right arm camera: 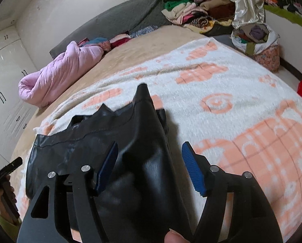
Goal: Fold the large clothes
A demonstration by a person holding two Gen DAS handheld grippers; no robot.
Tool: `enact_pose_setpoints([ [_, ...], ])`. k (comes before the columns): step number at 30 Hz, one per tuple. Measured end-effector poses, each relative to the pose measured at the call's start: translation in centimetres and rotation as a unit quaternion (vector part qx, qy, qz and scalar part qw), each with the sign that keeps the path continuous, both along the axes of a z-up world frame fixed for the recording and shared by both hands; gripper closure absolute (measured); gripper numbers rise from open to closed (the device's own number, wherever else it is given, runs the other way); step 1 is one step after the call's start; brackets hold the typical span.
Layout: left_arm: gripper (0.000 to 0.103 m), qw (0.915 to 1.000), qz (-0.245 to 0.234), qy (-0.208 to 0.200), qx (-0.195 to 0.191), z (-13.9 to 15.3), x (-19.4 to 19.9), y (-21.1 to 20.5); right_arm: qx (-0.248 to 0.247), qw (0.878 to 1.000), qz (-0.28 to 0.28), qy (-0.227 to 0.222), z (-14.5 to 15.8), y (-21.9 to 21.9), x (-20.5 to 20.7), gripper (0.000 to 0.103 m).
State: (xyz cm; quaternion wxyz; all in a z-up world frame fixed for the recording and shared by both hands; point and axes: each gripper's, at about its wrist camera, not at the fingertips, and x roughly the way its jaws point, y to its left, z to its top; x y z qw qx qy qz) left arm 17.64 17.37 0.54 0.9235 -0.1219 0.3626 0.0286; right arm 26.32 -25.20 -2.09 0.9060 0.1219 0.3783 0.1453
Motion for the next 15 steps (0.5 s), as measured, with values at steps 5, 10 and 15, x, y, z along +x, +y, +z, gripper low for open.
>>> enact_pose_setpoints([
  [5,0.042,0.9995,-0.028,0.009,0.009,-0.3,-1.4,-2.0,-0.008,1.0,0.008,-0.003,0.0,0.2,-1.3,0.039],
  [10,0.051,0.998,-0.059,0.022,0.003,-1.0,-2.4,-4.5,-0.001,1.0,0.002,0.021,-1.1,-0.2,-1.6,0.044],
  [15,0.051,0.9973,-0.059,0.044,-0.01,-3.0,-3.1,-5.5,0.0,0.999,0.005,0.044,-2.3,-0.3,-1.9,0.053],
])
